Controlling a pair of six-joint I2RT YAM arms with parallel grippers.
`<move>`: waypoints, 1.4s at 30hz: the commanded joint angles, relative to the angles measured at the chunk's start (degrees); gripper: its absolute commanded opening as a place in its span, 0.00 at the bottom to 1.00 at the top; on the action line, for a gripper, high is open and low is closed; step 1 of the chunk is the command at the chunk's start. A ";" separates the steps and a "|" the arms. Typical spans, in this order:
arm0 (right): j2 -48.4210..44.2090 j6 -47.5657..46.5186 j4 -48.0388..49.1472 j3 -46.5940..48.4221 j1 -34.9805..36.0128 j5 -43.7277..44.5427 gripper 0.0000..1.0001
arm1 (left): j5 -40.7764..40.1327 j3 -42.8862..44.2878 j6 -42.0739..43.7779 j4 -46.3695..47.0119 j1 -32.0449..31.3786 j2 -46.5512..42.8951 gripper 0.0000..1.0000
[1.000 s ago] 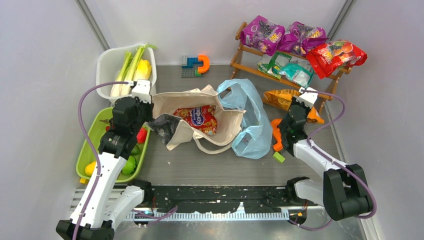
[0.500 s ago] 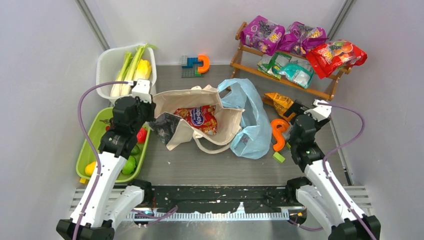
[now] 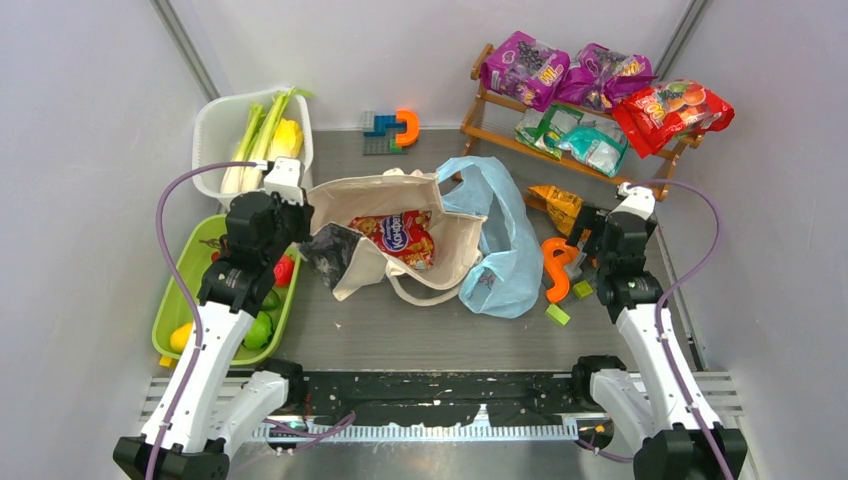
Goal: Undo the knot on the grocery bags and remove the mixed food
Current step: Place the potato chip on the shelf, then adjust the potato chip on the shelf.
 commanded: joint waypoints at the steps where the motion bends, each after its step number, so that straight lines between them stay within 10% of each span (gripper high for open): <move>1: 3.51 -4.05 -1.01 5.49 -3.68 -4.51 0.96 | 1.92 0.32 -1.26 6.50 0.11 0.05 0.00; 24: 27.55 -6.27 10.18 1.90 -8.51 -19.11 0.96 | 2.20 0.40 -1.27 6.45 -0.26 0.90 0.00; 38: 15.57 -4.05 7.10 0.15 -8.47 -10.59 0.08 | 2.15 0.41 -1.44 6.46 -0.26 0.73 0.00; 42: 9.02 -3.89 4.74 0.54 -8.50 -7.26 0.05 | 3.71 0.28 -1.45 6.52 -0.31 0.49 0.00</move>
